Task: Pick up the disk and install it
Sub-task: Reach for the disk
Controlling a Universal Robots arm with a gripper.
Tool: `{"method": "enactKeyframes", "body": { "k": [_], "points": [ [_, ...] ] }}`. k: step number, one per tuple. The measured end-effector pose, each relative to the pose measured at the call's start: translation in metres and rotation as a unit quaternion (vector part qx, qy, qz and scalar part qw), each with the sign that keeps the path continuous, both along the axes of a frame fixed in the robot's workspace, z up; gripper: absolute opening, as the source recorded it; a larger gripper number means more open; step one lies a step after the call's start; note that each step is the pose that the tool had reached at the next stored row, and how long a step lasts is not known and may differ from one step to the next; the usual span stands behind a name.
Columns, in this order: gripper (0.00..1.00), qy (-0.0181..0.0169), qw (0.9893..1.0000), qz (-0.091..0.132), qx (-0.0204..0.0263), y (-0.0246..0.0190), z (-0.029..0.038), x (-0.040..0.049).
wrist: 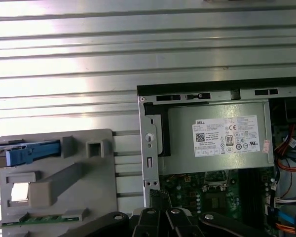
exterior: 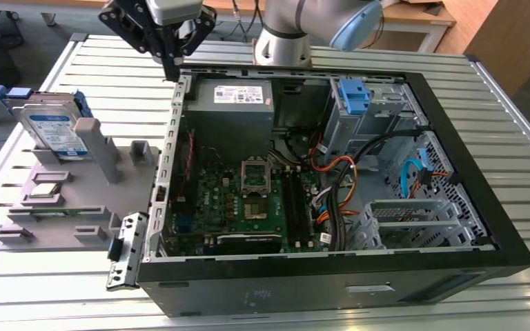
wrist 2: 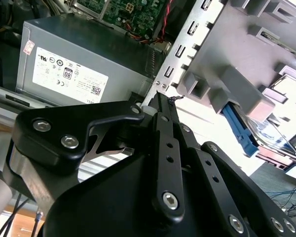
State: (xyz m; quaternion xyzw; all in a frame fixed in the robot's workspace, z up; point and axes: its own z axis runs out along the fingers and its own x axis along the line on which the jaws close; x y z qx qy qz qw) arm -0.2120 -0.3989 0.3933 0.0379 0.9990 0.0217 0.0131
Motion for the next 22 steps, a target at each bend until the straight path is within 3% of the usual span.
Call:
{"method": "enactKeyframes", "body": {
  "k": [22],
  "points": [
    [0.11, 0.0000, 1.0000, 0.000, 0.0000, 0.0000, -0.0002, -0.0199]
  ]
}}
